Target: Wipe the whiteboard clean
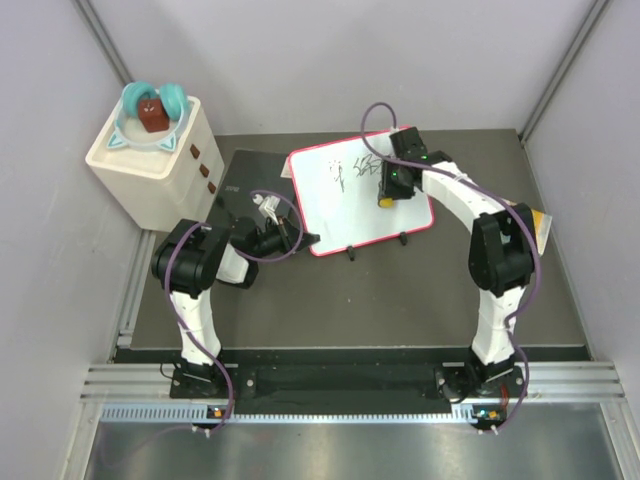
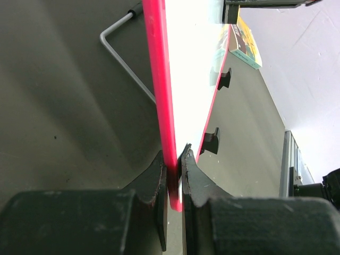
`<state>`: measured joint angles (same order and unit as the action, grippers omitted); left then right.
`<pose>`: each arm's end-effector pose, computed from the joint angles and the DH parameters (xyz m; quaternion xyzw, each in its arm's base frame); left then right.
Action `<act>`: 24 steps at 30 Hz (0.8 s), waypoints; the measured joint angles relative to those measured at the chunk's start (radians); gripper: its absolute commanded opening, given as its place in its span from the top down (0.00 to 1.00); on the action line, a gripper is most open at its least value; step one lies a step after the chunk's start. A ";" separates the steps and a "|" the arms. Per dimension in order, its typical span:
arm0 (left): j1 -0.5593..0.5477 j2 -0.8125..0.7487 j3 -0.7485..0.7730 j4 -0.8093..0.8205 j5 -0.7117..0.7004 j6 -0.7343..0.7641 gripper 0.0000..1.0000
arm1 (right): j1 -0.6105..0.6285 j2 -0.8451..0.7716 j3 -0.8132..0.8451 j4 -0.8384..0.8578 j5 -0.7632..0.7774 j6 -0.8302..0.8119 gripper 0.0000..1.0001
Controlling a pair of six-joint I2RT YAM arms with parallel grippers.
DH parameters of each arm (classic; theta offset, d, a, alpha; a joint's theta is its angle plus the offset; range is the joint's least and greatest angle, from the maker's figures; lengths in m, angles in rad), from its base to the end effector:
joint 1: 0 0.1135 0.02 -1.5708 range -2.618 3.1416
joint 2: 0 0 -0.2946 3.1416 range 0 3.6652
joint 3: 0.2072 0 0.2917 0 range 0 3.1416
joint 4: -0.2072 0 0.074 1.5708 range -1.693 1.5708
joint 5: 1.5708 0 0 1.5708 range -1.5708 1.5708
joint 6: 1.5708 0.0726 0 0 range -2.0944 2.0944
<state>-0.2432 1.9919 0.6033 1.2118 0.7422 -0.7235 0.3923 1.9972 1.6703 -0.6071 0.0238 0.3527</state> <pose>0.3538 -0.1383 0.0901 0.0561 0.7494 -0.5242 0.4005 0.4799 0.1967 0.2290 -0.0151 0.9496 0.1034 0.2957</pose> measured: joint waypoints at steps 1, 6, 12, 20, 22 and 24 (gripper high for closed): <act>-0.001 0.000 0.001 0.000 0.002 0.000 1.00 | -0.023 -0.007 -0.013 0.002 0.000 0.003 1.00; -0.004 -0.007 0.001 0.000 0.002 0.000 1.00 | -0.080 -0.016 -0.030 0.008 0.000 0.011 1.00; -0.005 -0.009 0.001 0.000 0.002 0.000 1.00 | -0.082 -0.018 -0.032 0.011 0.001 0.008 1.00; -0.006 -0.009 0.001 -0.008 0.002 0.011 1.00 | -0.093 -0.006 0.033 -0.011 0.092 -0.003 1.00; -0.006 -0.009 0.000 -0.010 0.004 0.016 1.00 | -0.107 -0.005 0.050 -0.006 0.116 -0.005 1.00; -0.006 -0.009 0.000 -0.011 0.005 0.019 1.00 | -0.127 0.002 0.073 0.005 0.137 -0.007 1.00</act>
<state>-0.2493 1.9827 0.6037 1.2011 0.7475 -0.7044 0.2653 1.9987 1.7432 -0.6025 0.1612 0.3458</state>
